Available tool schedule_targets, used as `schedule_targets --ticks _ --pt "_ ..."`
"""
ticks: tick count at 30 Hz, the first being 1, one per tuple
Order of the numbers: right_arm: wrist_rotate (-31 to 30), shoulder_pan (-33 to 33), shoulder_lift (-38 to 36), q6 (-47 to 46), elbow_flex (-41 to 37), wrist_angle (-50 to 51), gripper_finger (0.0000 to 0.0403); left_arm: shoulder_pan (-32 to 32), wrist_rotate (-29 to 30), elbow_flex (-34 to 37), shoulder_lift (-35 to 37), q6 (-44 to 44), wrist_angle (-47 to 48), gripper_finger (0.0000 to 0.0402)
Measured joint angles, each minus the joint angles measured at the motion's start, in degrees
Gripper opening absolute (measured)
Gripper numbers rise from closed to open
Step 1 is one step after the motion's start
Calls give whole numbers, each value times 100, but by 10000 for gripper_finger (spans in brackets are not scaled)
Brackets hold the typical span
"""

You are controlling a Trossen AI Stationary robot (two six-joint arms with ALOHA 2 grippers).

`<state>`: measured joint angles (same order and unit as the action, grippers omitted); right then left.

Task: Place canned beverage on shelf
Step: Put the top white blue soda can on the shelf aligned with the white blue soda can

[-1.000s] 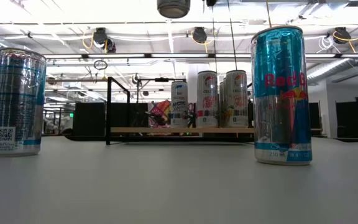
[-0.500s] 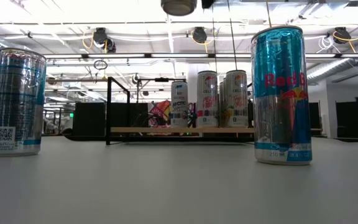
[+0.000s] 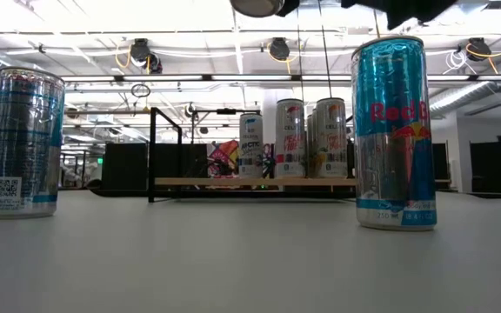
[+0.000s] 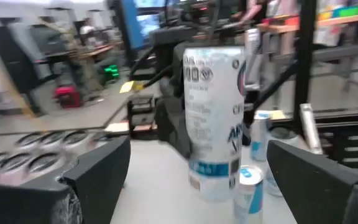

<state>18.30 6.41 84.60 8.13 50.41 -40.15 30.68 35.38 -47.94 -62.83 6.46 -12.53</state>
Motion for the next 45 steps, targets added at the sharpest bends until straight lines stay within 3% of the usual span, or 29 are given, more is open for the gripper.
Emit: schedule_targets --ticks 2,7,15,22,28,45 --pt "218 -70 93 10 0 -79 208 -260 -546 0 -9 -4 -90 373" --pt "581 -224 351 19 0 -299 208 -842 -1263 0 -46 26 -371 373" --pt "596 -351 453 131 0 -298 208 -1451 -2574 2 -517 40 -885 373" --pt "599 -350 461 288 0 -133 208 -1707 -2733 2 -942 139 -1353 373" --pt "595 -350 461 276 0 76 208 -1894 -3517 2 -1176 -159 -1423 373" --pt "538 -374 461 9 0 379 208 -1996 -3561 2 -1373 -153 -1759 372"
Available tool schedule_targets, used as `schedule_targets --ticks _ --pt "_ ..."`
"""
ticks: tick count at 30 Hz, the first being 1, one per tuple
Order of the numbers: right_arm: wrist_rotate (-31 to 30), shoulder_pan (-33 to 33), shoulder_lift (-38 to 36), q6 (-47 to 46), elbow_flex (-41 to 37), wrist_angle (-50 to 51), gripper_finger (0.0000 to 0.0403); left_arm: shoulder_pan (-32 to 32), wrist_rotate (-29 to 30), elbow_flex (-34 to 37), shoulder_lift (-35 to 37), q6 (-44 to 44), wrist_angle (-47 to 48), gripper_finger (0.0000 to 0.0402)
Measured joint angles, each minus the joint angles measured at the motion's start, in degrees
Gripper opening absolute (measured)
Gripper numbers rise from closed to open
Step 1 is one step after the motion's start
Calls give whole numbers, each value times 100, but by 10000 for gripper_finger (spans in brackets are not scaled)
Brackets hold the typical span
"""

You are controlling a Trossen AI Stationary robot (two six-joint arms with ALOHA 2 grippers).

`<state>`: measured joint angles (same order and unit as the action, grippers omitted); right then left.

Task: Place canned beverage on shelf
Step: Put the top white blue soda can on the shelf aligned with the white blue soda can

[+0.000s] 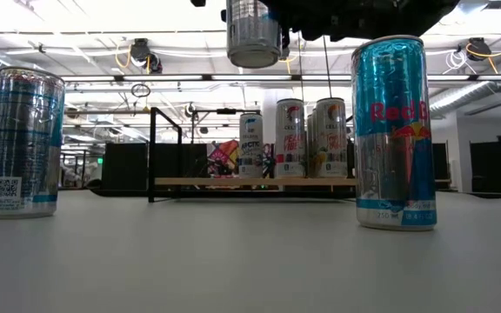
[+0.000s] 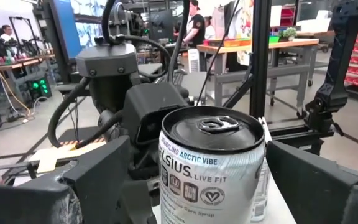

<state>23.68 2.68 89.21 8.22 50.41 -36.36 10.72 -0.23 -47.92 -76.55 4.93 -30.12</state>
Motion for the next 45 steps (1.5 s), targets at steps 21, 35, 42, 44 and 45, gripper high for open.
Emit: schedule_targets --ticks 21,35,42,44,45 --pt "-272 -26 0 -113 4 65 208 0 57 0 0 -11 329 328" --pt "-267 -24 0 -75 4 194 216 13 72 0 0 7 413 247" --pt "-538 -15 0 -272 4 301 240 15 78 0 0 -15 508 244" --pt "-557 -17 0 -304 4 331 250 15 87 0 0 -15 520 244" --pt "-562 -17 0 -309 4 343 254 17 85 0 0 -15 529 244"
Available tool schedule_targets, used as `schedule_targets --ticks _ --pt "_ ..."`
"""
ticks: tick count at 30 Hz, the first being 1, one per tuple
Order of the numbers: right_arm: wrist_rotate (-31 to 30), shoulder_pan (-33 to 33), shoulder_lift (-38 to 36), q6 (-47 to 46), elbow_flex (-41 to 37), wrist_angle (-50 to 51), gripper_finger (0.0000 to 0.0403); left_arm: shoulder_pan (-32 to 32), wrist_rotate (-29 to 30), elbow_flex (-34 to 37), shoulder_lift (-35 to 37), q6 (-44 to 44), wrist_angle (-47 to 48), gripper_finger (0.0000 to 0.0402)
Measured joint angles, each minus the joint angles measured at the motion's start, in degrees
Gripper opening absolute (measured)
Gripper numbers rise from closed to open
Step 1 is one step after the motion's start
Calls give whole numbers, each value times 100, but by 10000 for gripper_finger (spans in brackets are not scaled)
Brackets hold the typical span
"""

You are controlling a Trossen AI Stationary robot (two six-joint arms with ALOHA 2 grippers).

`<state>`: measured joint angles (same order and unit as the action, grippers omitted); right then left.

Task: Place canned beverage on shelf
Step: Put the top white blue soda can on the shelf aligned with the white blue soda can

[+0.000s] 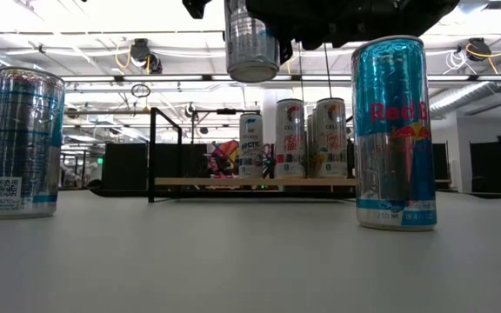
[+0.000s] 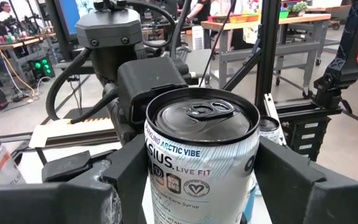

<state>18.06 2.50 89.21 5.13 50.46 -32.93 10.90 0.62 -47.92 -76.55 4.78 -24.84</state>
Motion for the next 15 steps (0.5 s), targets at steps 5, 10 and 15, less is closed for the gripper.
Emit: schedule_targets --ticks 5,10,15 --pt "-170 0 -6 -78 4 177 277 3 51 0 9 7 70 244" --pt "-619 0 -273 7 13 676 292 0 256 2 125 63 216 243" --pt "-1110 0 -823 215 13 1504 294 0 486 2 337 181 516 243"
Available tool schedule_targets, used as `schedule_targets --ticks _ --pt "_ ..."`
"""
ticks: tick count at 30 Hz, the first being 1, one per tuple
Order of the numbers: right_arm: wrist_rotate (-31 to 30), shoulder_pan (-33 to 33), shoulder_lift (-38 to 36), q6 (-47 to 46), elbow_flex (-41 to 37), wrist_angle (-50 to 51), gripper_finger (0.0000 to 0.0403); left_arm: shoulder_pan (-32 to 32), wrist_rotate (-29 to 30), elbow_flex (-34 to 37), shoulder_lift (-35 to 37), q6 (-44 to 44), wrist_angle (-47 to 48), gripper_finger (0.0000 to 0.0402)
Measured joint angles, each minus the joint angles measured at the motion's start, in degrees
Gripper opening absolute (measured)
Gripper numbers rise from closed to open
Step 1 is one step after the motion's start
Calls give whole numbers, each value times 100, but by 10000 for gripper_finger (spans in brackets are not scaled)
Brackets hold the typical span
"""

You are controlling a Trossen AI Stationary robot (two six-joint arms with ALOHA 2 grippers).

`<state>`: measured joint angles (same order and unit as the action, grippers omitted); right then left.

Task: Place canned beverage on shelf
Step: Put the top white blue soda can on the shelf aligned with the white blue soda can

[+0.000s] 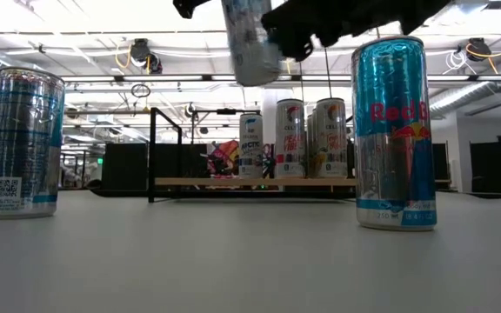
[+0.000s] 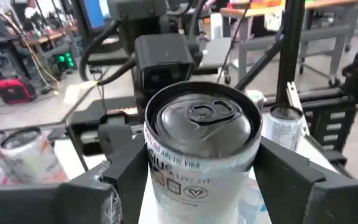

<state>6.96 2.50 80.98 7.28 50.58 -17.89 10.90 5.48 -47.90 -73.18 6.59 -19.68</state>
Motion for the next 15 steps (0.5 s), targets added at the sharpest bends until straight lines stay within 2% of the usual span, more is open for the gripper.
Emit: schedule_targets --ticks 7,11,15 --pt "-1103 -15 -874 467 -6 1353 295 -63 108 2 300 306 70 243" --pt "-1726 -11 -1306 587 -8 2088 295 -265 453 2 386 304 152 243" --pt "-1927 -11 -1673 556 -8 2757 295 -541 962 2 390 273 124 243"
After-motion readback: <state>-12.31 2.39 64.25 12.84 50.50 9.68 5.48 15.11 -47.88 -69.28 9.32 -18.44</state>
